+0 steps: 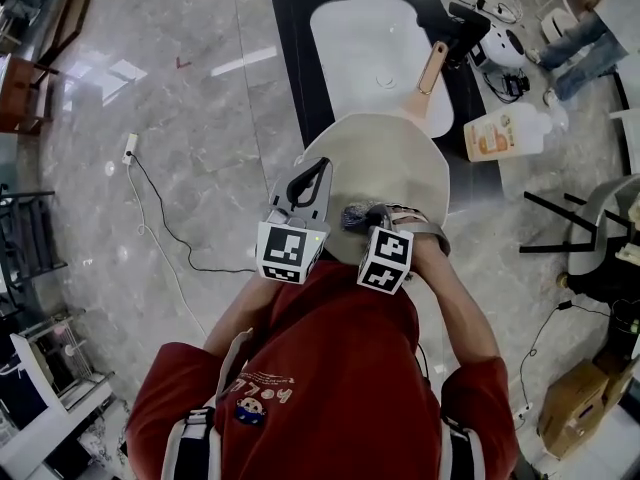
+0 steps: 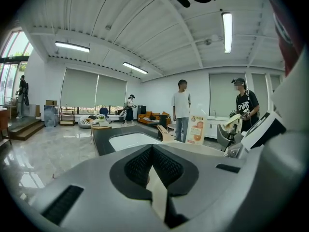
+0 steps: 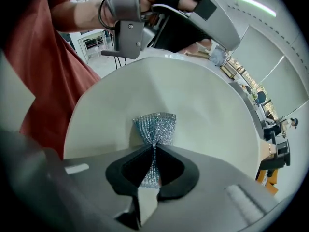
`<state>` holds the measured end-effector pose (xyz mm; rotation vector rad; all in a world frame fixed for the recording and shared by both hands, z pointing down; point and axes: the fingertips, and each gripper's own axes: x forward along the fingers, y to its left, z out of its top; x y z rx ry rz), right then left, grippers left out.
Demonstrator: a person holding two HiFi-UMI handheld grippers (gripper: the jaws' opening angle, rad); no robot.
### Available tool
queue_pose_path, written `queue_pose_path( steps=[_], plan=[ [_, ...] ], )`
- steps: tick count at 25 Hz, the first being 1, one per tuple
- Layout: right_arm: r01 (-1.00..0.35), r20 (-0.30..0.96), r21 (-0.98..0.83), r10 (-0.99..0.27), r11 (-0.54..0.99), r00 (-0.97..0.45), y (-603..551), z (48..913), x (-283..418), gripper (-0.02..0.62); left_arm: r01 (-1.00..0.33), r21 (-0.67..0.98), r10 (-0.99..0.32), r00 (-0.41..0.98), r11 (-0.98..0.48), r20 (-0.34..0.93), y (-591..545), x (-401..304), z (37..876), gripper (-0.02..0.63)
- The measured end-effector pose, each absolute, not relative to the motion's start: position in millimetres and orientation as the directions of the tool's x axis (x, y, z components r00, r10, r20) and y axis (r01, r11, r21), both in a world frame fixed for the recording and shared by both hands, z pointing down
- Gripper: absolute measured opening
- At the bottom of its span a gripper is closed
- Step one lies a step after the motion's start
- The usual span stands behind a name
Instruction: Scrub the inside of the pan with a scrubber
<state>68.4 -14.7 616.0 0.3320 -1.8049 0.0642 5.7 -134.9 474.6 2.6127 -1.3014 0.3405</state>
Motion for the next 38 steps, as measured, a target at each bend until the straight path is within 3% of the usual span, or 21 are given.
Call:
queue_pose_path(
  steps=[8, 22, 38],
  plan=[
    [-0.287, 0.977, 0.113, -0.159, 0.951, -0.141, -23, 616, 99, 0.043, -0.790, 0.087, -0.745, 0.603, -0.607, 0.286, -136, 18, 471, 0.006],
    [-0.369, 0.945, 0.320, -0.322, 0.872, 0.059, -95, 620, 139, 0.046, -0.796, 0.085, -0.751, 0.596, -0.600, 0.283, -143, 13, 468, 0.005],
    [-0.368, 0.939, 0.286, -0.335, 0.885, -0.077, -116, 620, 93, 0.049, -0.826, 0.077, -0.782, 0.555, -0.559, 0.282, -146, -10, 467, 0.005]
  ],
)
